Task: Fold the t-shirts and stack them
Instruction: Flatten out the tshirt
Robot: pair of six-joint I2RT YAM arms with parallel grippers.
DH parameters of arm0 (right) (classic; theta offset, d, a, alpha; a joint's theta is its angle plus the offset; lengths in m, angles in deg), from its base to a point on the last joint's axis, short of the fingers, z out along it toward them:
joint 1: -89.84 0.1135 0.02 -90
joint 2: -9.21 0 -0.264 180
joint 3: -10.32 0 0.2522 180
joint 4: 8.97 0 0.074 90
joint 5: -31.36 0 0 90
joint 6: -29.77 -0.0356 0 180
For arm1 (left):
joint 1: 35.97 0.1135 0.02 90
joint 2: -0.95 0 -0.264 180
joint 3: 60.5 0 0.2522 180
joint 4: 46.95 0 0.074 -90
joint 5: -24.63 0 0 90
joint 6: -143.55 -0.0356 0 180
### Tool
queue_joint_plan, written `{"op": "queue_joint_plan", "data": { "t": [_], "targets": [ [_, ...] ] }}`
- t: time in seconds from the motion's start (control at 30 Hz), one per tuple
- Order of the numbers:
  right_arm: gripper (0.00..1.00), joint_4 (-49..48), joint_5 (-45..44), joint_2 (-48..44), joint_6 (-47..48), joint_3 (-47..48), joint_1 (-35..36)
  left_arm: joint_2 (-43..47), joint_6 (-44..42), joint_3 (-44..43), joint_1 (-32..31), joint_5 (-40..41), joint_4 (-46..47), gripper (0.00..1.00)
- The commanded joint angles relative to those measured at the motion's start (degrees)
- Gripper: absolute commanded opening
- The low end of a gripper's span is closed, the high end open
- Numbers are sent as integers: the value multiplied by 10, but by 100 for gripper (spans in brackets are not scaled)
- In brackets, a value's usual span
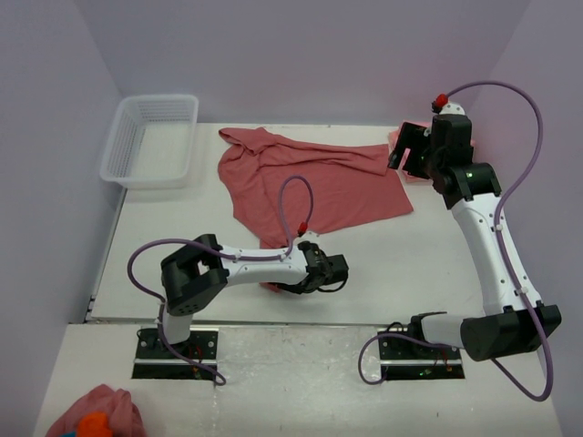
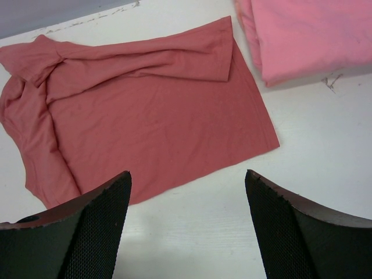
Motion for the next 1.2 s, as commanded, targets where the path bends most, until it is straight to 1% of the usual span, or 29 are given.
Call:
{"op": "queue_joint_plan", "data": {
  "t": [0.0, 0.17, 0.33, 0.43, 0.5, 0.53, 0.63, 0.67, 0.7, 0.73, 0.8, 0.9, 1.0, 1.07, 1.1, 1.17],
  "targets": [
    [80, -16, -5, -10, -5, 1, -2, -11, 4, 9, 1, -9, 20, 48],
    [80, -20, -6, -16, -1, -3, -3, -18, -5, 24, 1, -21, 43, 48],
    [80, -22, -5, -18, 0, -5, -4, -29, -8, 27, 1, -24, 46, 48],
    [80, -21, -3, -15, 0, -3, -4, -29, -11, 32, 1, -28, 52, 44],
    [80, -22, -5, -13, 0, -2, -4, -29, -11, 34, 1, -29, 53, 36],
    [80, -22, -7, -12, 0, 0, -4, -28, -10, 34, 1, -28, 51, 29],
    [80, -18, -11, -5, 0, 3, -4, -24, -7, 35, 1, -29, 50, 21],
    [80, -18, -16, -5, -1, 3, -4, -23, -5, 34, 1, -28, 47, 16],
    [80, -18, -19, -3, -2, 2, -4, -21, -4, 31, 1, -28, 46, 13],
    [80, -17, -22, -1, -5, 0, -4, -19, -4, 29, 1, -27, 42, 7],
    [80, -8, -43, 8, -9, 0, -6, -16, 2, 24, 1, -20, 29, 0],
    [80, -5, -57, 34, -20, -21, -14, 7, 19, -7, 1, 3, -20, 0],
    [80, -6, -48, 57, -34, -34, -26, 31, 30, -47, 1, 26, -56, 0],
    [79, -5, -44, 87, -44, -41, -39, 49, 52, -76, 1, 47, -111, 0],
    [79, -4, -41, 98, -46, -41, -49, 56, 49, -96, 1, 52, -117, 0],
    [79, 0, -36, 135, -50, -38, -61, 92, 42, -106, 3, 53, -118, 0]
  ]
}}
